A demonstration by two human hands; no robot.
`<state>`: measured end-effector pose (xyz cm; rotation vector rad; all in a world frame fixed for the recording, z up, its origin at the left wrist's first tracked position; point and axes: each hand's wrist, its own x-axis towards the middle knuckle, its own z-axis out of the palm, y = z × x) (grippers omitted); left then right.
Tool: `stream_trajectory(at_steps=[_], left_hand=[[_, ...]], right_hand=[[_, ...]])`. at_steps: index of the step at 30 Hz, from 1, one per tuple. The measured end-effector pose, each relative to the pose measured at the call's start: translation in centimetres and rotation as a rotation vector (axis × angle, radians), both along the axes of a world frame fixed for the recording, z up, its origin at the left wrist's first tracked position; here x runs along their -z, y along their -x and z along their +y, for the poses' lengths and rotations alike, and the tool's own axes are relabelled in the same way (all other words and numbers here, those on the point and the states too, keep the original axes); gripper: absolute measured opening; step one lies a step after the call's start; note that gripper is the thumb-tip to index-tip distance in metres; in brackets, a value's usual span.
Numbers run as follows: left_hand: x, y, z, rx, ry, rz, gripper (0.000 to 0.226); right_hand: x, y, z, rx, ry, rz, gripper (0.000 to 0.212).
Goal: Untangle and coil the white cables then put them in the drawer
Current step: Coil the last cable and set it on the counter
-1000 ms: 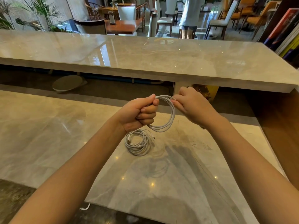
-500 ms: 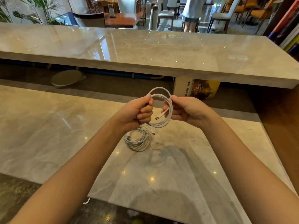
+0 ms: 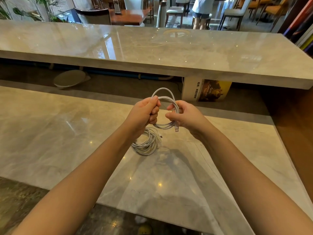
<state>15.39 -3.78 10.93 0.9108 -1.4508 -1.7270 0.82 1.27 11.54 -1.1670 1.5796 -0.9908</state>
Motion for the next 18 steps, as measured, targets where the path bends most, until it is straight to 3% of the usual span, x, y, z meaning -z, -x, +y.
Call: stream_trajectory(at_steps=[2, 5, 10, 14, 16, 18], left_hand=[[0.0, 0.1, 0.1, -0.004, 0.001, 0.008, 0.03], [-0.2, -0.2, -0.2, -0.043, 0.037, -0.012, 0.029], [-0.2, -0.5, -0.5, -0.127, 0.094, -0.143, 0.028], [-0.7, -2.2, -2.0, -0.306, 0.12, -0.214, 0.026], [-0.8, -2.9, -2.4, -0.223, -0.034, -0.025, 0.028], [-0.5, -2.6, -2.0, -0.119, -0.294, 0.267, 0.03]], right_hand=[[0.4, -0.4, -0.3, 0.051, 0.039, 0.198, 0.018], [0.9, -0.6, -0.6, 0.022, 0.069, 0.347, 0.023], [1.0, -0.2, -0.9, -0.081, -0.057, 0.486, 0.024], [-0.1, 1.0, 0.4, -0.117, 0.061, 0.559, 0.021], [-0.3, 1.6, 1.1, -0.102, 0.134, 0.602, 0.02], [0.7, 1.5, 0.9, -0.037, 0.164, 0.778, 0.022]])
